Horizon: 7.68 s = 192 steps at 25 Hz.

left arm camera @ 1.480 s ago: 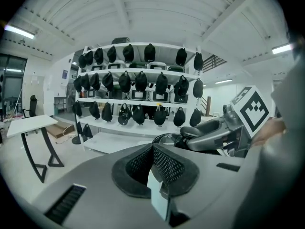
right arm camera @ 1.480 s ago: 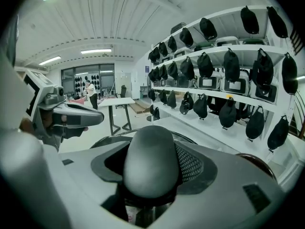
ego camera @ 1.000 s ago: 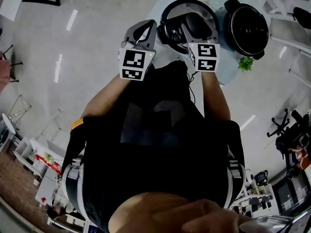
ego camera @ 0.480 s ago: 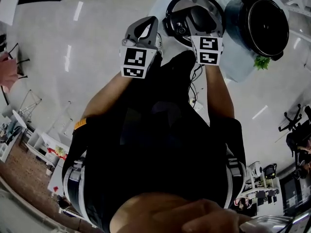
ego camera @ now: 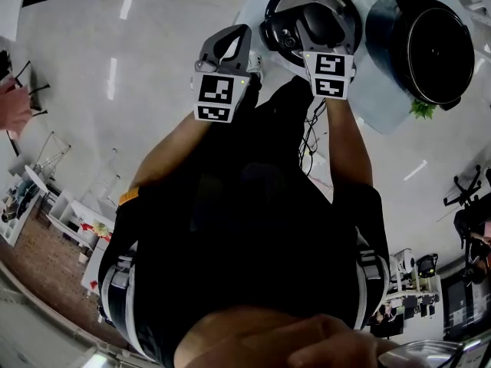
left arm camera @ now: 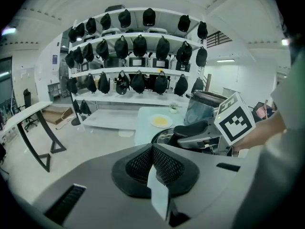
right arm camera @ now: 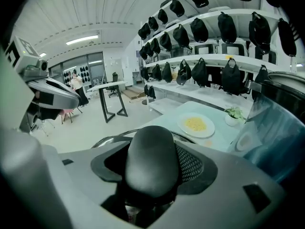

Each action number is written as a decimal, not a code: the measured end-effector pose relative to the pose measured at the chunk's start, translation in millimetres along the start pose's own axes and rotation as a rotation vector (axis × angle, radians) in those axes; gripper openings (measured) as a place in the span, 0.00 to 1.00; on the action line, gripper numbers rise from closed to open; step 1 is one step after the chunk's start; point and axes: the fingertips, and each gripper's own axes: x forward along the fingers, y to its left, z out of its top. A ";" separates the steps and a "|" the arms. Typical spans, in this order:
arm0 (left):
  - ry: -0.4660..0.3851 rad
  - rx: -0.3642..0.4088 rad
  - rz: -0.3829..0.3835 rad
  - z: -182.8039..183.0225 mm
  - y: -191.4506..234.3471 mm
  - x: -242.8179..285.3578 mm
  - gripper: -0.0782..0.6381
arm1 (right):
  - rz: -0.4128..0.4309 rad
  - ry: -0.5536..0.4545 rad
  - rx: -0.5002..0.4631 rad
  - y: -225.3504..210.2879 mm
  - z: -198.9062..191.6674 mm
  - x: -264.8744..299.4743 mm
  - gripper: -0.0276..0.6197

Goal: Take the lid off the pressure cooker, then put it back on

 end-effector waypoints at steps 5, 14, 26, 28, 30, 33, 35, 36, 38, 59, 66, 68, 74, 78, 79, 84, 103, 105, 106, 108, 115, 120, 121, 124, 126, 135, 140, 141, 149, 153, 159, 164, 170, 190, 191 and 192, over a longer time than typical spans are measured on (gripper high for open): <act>0.008 0.002 -0.003 3.3 6.4 10.2 0.12 | -0.007 0.006 0.005 3.0 -3.7 12.4 0.50; -0.007 0.001 0.000 16.2 11.2 11.0 0.12 | -0.034 0.014 -0.024 2.2 -15.6 15.7 0.51; -0.090 0.041 -0.040 50.3 7.3 -17.4 0.12 | -0.076 0.004 -0.029 6.4 10.1 -13.4 0.51; -0.108 0.048 -0.056 55.3 4.5 -26.0 0.12 | -0.084 -0.016 -0.010 10.9 22.5 -29.2 0.51; -0.125 0.052 -0.077 59.3 0.6 -34.1 0.12 | -0.097 -0.034 -0.001 16.2 33.6 -47.0 0.51; -0.142 0.057 -0.115 58.8 -6.7 -45.9 0.12 | -0.117 -0.063 -0.005 32.1 52.0 -78.0 0.49; -0.148 0.056 -0.143 54.5 -12.9 -53.2 0.12 | -0.131 -0.085 -0.013 46.5 64.7 -99.1 0.48; -0.150 0.055 -0.157 51.7 -16.5 -56.2 0.12 | -0.141 -0.093 -0.012 52.5 68.7 -108.6 0.48; -0.152 0.063 -0.184 45.8 -25.4 -62.4 0.12 | -0.158 -0.096 0.002 62.8 71.6 -126.4 0.47; -0.284 -0.021 -0.056 62.2 -146.5 -176.8 0.12 | 0.019 -0.237 -0.059 82.7 53.2 -276.4 0.46; -0.296 -0.060 0.053 46.6 -206.7 -201.9 0.12 | 0.132 -0.263 -0.103 76.8 13.9 -324.3 0.46; -0.295 -0.062 0.075 42.0 -220.8 -209.6 0.12 | 0.152 -0.258 -0.120 75.5 5.4 -335.9 0.46; -0.301 -0.044 0.115 40.4 -240.4 -225.6 0.12 | 0.179 -0.266 -0.129 72.8 -7.6 -360.4 0.46; -0.299 -0.023 0.111 39.9 -253.4 -227.9 0.12 | 0.224 -0.271 -0.145 81.4 -12.1 -367.3 0.46; -0.300 -0.018 0.110 39.4 -256.0 -228.0 0.12 | 0.236 -0.273 -0.151 82.9 -13.8 -368.8 0.46; -0.310 -0.016 0.120 39.2 -260.0 -229.4 0.12 | 0.254 -0.289 -0.159 83.1 -17.1 -374.5 0.46; -0.320 -0.009 0.134 38.1 -268.5 -235.1 0.12 | 0.233 -0.291 -0.157 76.4 -24.6 -382.2 0.46; -0.321 -0.009 0.137 37.9 -268.0 -236.1 0.12 | 0.231 -0.292 -0.155 76.5 -24.3 -381.8 0.46; -0.321 -0.010 0.138 37.6 -267.8 -236.9 0.12 | 0.231 -0.291 -0.153 77.0 -24.5 -381.7 0.46; -0.320 -0.012 0.140 35.8 -266.5 -238.9 0.12 | 0.229 -0.287 -0.148 78.7 -25.0 -380.7 0.46; -0.320 -0.030 0.154 33.1 -243.5 -244.3 0.12 | 0.182 -0.287 -0.103 79.6 -14.4 -366.3 0.46; -0.307 -0.019 0.106 38.1 -214.8 -230.5 0.12 | 0.121 -0.268 -0.073 82.3 -1.5 -341.2 0.46; -0.304 -0.013 0.093 40.1 -207.4 -226.5 0.12 | 0.104 -0.265 -0.063 81.4 1.5 -334.7 0.46; -0.291 0.000 0.052 46.7 -181.1 -214.0 0.12 | 0.048 -0.249 -0.024 79.7 11.4 -312.8 0.46; -0.283 0.015 0.020 53.2 -161.1 -204.3 0.12 | 0.013 -0.241 -0.003 82.3 20.8 -295.7 0.46; -0.268 0.098 -0.145 81.1 -87.2 -166.7 0.12 | -0.190 -0.225 0.100 84.8 58.1 -241.2 0.37; -0.258 0.142 -0.221 85.5 -62.7 -149.6 0.12 | -0.268 -0.190 0.146 87.5 62.5 -217.6 0.37; -0.256 0.152 -0.234 85.8 -58.9 -146.7 0.12 | -0.282 -0.184 0.155 87.4 62.4 -213.7 0.37; -0.232 0.192 -0.300 83.0 -31.5 -124.6 0.12 | -0.357 -0.143 0.197 81.4 63.9 -185.2 0.42; -0.208 0.211 -0.326 81.7 -40.2 -99.8 0.12 | -0.359 -0.132 0.213 60.9 59.9 -171.9 0.45; -0.184 0.234 -0.305 83.8 -34.7 -67.4 0.12 | -0.321 -0.101 0.198 38.6 51.5 -135.5 0.48; -0.152 0.219 -0.256 84.4 -22.2 -45.9 0.12 | -0.276 -0.058 0.183 25.2 41.2 -102.3 0.49; -0.069 0.193 -0.225 71.4 -9.7 -5.0 0.12 | -0.208 -0.001 0.177 11.2 28.1 -56.2 0.51; 0.065 0.161 -0.210 30.1 -17.1 72.8 0.12 | -0.093 0.054 0.090 -2.6 -12.6 17.2 0.53; 0.067 0.160 -0.209 29.0 -17.6 73.0 0.12 | -0.095 0.053 0.087 -3.5 -14.3 18.4 0.53; 0.068 0.159 -0.208 28.4 -17.8 73.0 0.12 | -0.096 0.051 0.085 -4.3 -15.2 19.1 0.53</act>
